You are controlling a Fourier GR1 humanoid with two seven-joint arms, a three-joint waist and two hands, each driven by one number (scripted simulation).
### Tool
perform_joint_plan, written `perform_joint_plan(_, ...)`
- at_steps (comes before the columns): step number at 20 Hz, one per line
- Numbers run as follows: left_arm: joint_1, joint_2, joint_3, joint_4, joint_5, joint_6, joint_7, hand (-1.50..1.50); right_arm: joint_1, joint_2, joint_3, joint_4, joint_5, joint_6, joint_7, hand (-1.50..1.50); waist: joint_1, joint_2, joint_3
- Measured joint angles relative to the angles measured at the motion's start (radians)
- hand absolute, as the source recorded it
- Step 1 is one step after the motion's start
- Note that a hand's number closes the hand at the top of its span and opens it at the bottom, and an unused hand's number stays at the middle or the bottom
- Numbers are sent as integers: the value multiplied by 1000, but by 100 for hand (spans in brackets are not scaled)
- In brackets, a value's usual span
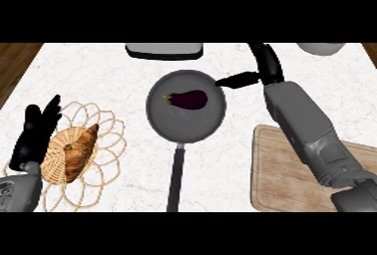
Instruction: Pick the eggplant from the cutting board and place it in the pan
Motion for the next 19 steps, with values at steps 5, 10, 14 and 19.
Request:
perform_joint_plan(5, 17, 2, 5, -11, -4, 4, -1, 0, 32, -162, -32, 17, -14, 189, -42, -150, -11, -1, 0)
perform_joint_plan(10, 31, -2, 2, -33, -6, 0, 3, 0, 72, -265, -46, 53, -3, 318, -110, -150, -8, 0, 1)
perform_joint_plan(14, 17, 4, 10, -21, 0, -10, 1, 0, 80, -358, -48, 78, 13, 420, -137, -150, -5, 2, 1)
perform_joint_plan(19, 5, 2, 7, -20, -5, -11, 6, 0, 98, -438, -52, 103, 33, 508, -190, -150, -1, 5, 1)
